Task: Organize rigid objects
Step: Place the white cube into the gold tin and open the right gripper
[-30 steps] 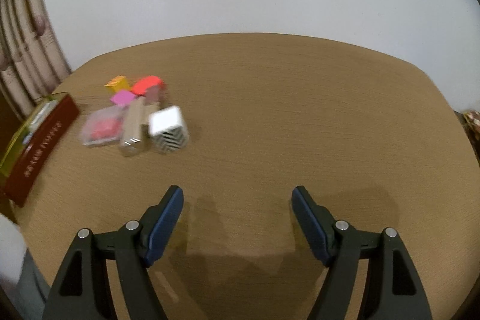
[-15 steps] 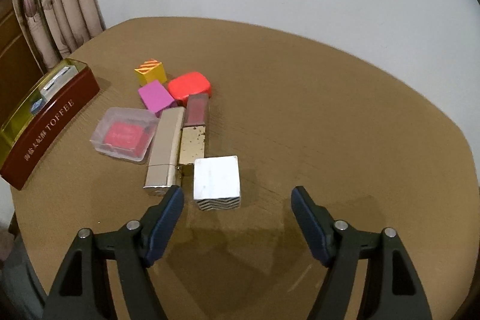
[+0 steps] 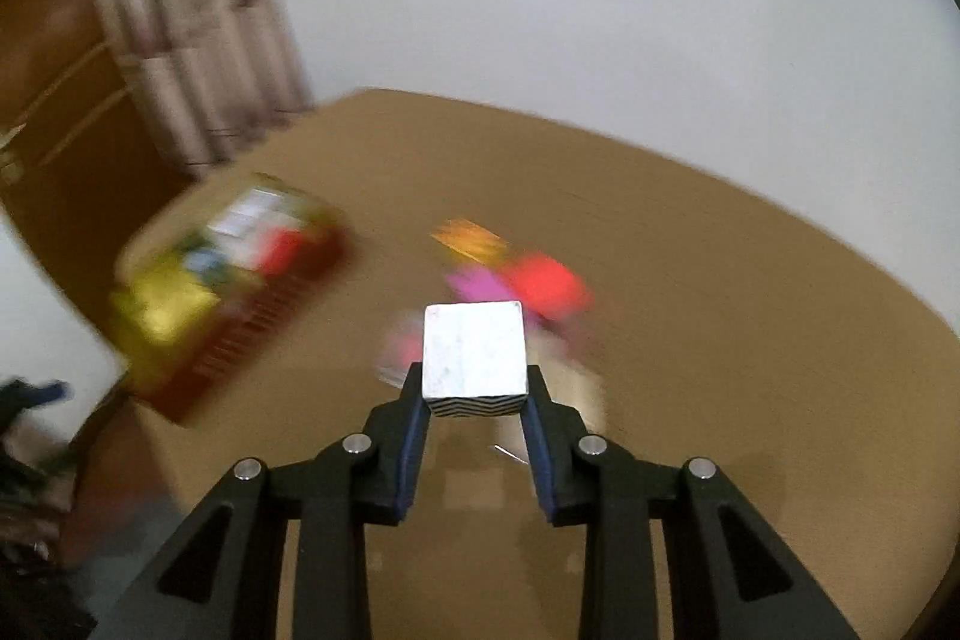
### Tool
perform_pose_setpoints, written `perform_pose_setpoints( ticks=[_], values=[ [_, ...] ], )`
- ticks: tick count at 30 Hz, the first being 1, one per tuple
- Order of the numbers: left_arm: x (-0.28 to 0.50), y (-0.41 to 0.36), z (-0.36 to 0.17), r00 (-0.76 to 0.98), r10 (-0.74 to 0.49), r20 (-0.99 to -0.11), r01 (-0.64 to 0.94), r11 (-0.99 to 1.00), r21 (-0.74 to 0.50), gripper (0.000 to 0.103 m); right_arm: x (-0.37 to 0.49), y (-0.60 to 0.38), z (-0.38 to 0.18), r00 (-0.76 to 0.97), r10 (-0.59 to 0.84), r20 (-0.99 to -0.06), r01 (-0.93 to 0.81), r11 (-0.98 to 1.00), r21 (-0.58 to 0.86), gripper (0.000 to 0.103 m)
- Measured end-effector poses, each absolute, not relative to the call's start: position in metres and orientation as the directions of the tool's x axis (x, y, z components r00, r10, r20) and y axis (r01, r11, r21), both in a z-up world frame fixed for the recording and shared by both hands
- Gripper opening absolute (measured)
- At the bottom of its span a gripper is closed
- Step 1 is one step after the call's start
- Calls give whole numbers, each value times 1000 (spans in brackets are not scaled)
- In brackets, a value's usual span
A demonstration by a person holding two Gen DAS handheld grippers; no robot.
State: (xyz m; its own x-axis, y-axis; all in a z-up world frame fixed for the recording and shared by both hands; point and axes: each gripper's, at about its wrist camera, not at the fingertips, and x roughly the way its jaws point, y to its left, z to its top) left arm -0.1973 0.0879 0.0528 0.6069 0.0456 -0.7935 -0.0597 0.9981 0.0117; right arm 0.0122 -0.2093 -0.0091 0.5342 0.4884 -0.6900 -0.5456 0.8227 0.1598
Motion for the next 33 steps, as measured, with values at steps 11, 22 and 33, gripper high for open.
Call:
perform_pose_setpoints(
  ticks=[11, 22, 33],
  values=[
    [-214, 101, 49, 650, 112, -752, -68, 994, 89, 91, 61, -3, -6, 334, 551, -765, -770, 627, 115, 30],
    [-206, 121, 32, 592, 44, -805, -79, 997, -3, 92, 92, 27, -49, 312, 446, -839, -751, 657, 71, 30],
    [-205, 121, 24, 557, 29, -830, -73, 997, -14, 92, 97, 41, -54, 342, 399, -851, -714, 699, 40, 35]
  ],
)
